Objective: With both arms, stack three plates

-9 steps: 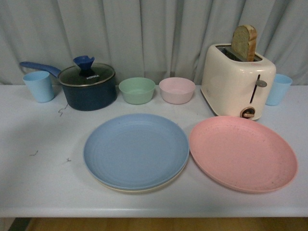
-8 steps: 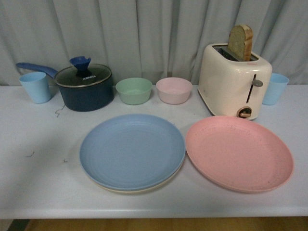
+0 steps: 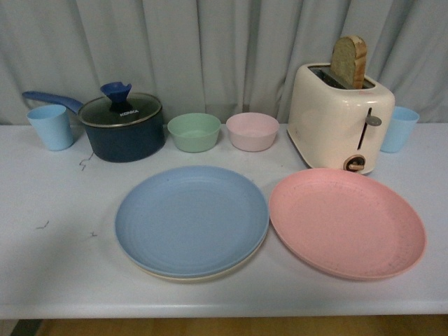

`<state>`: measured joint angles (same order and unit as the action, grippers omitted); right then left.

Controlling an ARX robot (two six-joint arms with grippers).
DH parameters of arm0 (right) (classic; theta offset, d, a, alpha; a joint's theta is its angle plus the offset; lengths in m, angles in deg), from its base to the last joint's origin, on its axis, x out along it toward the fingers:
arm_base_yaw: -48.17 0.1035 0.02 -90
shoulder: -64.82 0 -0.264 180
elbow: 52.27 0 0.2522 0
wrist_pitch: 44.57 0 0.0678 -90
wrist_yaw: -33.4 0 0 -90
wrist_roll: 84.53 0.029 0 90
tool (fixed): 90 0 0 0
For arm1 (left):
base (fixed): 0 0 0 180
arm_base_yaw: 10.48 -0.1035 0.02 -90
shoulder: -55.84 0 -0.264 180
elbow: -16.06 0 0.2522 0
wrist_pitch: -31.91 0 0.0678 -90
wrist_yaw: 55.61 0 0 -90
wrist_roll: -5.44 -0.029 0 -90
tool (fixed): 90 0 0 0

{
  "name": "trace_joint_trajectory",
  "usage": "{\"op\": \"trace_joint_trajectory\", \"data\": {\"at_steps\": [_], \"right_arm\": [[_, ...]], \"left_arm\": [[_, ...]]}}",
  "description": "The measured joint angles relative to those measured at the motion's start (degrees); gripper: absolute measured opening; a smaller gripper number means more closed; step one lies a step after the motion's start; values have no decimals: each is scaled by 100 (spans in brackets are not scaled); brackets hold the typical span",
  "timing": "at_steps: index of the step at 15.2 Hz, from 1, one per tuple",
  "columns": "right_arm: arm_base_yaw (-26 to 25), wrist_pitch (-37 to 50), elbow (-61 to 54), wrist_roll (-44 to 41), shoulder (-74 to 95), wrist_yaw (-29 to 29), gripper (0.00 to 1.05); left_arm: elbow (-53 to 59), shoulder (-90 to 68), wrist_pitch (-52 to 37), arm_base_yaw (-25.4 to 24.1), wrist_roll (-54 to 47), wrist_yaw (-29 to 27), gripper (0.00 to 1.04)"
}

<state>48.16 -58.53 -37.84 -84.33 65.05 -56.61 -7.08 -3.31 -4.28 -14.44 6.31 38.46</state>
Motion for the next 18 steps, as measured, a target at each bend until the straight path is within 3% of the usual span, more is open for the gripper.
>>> {"op": "trace_joint_trajectory", "data": {"at_steps": [8,18], "right_arm": [[0,0,0,-2,0,0,98],[0,0,0,0,0,0,98]], "left_arm": [[717,1040,376,398,-7,-413,2],[874,3547,2658,398,-4,-411,2]]}}
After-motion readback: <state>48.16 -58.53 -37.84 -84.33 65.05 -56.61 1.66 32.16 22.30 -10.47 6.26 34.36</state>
